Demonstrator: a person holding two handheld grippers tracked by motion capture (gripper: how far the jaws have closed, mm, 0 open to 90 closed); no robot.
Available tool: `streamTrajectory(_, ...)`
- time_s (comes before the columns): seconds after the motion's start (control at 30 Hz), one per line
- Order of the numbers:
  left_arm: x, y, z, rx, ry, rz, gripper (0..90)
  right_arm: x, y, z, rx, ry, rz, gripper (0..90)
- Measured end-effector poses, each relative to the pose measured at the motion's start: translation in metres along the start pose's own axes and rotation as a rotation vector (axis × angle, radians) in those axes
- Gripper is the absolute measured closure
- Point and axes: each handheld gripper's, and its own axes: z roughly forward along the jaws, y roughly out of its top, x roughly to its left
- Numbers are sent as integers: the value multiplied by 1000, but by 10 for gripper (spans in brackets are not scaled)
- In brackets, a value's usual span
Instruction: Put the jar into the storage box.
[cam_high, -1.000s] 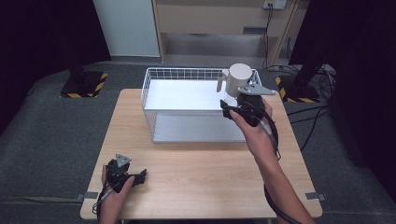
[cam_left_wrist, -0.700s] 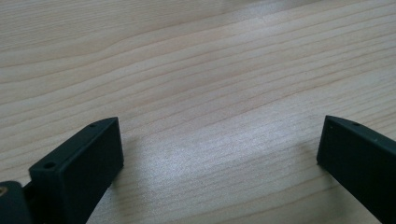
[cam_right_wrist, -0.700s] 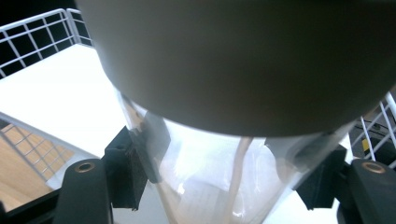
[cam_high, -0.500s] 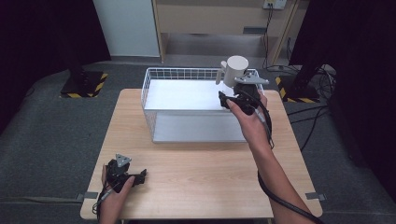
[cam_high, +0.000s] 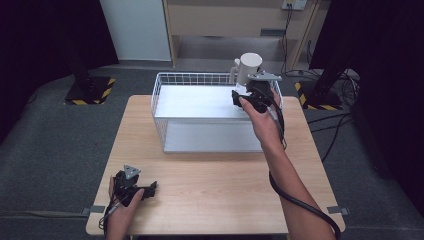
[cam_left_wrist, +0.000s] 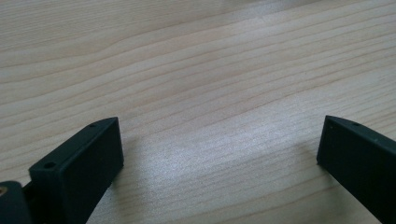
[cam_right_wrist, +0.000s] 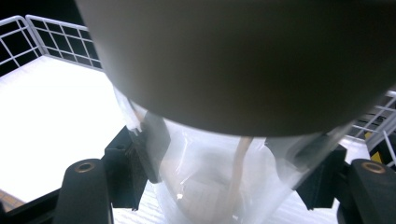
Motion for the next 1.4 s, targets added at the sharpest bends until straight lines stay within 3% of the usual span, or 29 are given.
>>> streamTrajectory(0.4, 0, 0, 0, 1, 0, 1, 0, 0, 0, 12, 17, 0, 7, 314)
streamTrajectory(1.13, 0, 0, 0, 1, 0, 1, 0, -1, -2, 13, 7, 15, 26, 307)
streamTrajectory(1.4, 0, 0, 0, 1, 0, 1, 0, -4, -3, 11, -22, 16, 27, 116)
